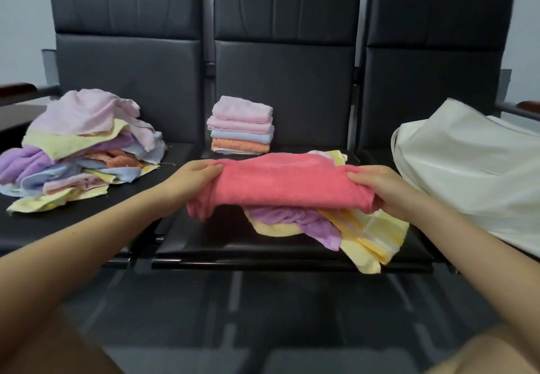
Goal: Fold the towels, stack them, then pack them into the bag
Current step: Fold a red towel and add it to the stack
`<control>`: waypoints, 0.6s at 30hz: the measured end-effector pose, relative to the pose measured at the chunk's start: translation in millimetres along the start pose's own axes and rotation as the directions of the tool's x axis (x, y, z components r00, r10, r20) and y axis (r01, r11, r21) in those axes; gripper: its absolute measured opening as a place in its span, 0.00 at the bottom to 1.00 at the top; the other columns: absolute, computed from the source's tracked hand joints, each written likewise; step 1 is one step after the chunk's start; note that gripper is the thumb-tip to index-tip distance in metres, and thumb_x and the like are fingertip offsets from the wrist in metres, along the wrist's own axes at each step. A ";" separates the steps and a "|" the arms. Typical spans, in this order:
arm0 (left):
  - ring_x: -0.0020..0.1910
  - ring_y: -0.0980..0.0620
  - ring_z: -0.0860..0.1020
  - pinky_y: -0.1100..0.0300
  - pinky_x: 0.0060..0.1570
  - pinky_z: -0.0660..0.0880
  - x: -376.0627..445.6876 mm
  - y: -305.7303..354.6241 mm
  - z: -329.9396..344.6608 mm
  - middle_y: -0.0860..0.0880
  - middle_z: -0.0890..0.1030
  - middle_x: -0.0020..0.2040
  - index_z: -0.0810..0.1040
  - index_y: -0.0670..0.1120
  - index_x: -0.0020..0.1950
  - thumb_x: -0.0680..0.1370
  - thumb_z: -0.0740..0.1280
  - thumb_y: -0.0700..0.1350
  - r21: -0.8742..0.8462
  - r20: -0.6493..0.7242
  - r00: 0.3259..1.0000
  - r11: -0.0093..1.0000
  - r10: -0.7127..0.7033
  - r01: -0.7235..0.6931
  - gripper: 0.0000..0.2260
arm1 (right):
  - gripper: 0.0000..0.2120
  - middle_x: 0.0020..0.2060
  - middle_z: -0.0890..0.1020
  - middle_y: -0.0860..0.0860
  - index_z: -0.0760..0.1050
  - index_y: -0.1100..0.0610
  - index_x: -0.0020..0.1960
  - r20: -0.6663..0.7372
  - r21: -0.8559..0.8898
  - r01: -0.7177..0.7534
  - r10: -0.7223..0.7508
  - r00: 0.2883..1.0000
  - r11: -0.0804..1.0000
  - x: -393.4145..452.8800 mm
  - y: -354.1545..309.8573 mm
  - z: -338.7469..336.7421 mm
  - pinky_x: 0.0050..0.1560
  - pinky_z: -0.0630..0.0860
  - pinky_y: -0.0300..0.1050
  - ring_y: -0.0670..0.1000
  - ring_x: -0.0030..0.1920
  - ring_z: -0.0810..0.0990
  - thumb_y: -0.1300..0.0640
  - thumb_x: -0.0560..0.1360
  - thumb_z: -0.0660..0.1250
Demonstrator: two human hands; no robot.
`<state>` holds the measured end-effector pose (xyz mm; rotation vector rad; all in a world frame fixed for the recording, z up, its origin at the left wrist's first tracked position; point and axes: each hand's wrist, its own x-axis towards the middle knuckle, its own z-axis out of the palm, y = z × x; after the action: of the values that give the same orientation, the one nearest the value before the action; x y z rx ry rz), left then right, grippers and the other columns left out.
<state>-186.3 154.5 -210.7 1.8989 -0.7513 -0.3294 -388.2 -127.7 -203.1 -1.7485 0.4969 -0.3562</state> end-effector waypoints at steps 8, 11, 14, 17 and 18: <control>0.44 0.51 0.77 0.60 0.52 0.72 15.4 -12.4 -10.3 0.46 0.80 0.43 0.80 0.40 0.48 0.81 0.62 0.50 0.457 0.175 0.985 0.885 0.008 -0.089 0.14 | 0.10 0.48 0.82 0.55 0.81 0.61 0.52 -0.001 -0.423 -0.056 0.061 0.998 0.904 21.0 -6.9 8.2 0.50 0.74 0.48 0.53 0.48 0.80 0.56 0.79 0.64; 0.42 0.51 0.75 0.67 0.39 0.68 31.1 -17.6 -24.2 0.44 0.80 0.43 0.80 0.38 0.50 0.81 0.63 0.44 0.560 0.076 0.996 0.824 0.047 -0.082 0.11 | 0.11 0.51 0.83 0.56 0.82 0.61 0.54 -0.155 -0.413 0.013 -0.085 0.984 0.910 43.7 -18.8 9.6 0.51 0.72 0.47 0.52 0.51 0.79 0.60 0.78 0.63; 0.47 0.49 0.76 0.60 0.43 0.67 51.9 -26.6 -29.7 0.45 0.81 0.47 0.81 0.40 0.51 0.80 0.63 0.41 0.562 -0.051 0.998 0.827 0.032 0.002 0.08 | 0.10 0.48 0.82 0.52 0.82 0.59 0.55 -0.279 -0.318 0.086 -0.180 0.943 0.944 59.7 -16.1 21.0 0.47 0.72 0.42 0.51 0.51 0.78 0.62 0.78 0.63; 0.44 0.50 0.75 0.59 0.43 0.68 76.3 -33.9 -26.1 0.47 0.79 0.43 0.81 0.43 0.49 0.79 0.63 0.42 0.447 -0.172 0.985 0.892 0.015 0.065 0.07 | 0.11 0.48 0.82 0.55 0.82 0.61 0.54 -0.381 -0.383 0.044 -0.201 0.903 0.923 80.6 -5.7 29.0 0.50 0.72 0.46 0.55 0.52 0.78 0.60 0.79 0.63; 0.43 0.50 0.75 0.59 0.43 0.68 85.1 -36.4 -24.2 0.48 0.79 0.42 0.81 0.44 0.49 0.79 0.63 0.42 0.391 -0.207 0.978 0.918 0.010 0.073 0.07 | 0.11 0.49 0.83 0.57 0.82 0.62 0.53 -0.418 -0.381 0.038 -0.208 0.884 0.924 89.1 -4.0 28.6 0.53 0.73 0.49 0.57 0.53 0.79 0.59 0.79 0.63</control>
<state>-95.1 128.4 -223.8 2.2881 -0.6835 0.0076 -297.0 -148.2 -208.2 -2.0685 0.8273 -0.8212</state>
